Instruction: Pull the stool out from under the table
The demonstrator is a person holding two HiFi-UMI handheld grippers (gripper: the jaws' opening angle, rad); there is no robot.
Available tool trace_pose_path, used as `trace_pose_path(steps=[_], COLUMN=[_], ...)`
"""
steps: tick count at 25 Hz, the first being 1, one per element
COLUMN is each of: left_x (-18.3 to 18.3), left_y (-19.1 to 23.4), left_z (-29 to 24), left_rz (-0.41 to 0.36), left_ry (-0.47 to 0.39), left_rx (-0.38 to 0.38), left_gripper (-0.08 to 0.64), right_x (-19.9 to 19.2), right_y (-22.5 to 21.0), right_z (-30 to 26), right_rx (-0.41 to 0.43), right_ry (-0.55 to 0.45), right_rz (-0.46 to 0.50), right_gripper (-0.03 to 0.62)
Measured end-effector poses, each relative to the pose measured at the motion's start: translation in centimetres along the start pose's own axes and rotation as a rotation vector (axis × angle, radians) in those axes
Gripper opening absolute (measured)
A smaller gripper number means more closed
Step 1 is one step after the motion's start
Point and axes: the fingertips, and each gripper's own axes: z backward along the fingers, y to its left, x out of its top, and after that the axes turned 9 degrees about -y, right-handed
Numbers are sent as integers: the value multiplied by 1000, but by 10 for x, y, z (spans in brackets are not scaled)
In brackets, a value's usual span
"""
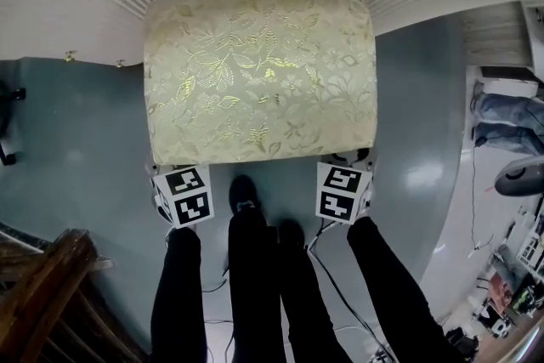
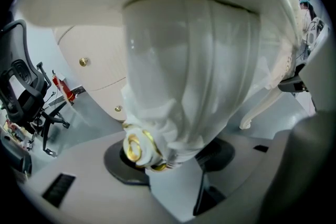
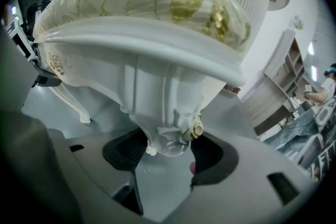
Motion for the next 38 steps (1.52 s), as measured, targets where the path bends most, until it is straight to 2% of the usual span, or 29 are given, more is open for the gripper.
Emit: trace_pose_path(steps=[27, 38], left_x=[0, 0], left_y=[3, 3], left_z=[1, 0], left_rz=[13, 18], left_ry=[23, 18], left_rx=[39, 48], left_gripper=[253, 253], right_x=[0, -1], right_y=[1, 1], right_z=[-1, -1], right_rx=[27, 6], right_ry=[22, 20], right_rz=[-6, -10], right_gripper=[267, 268])
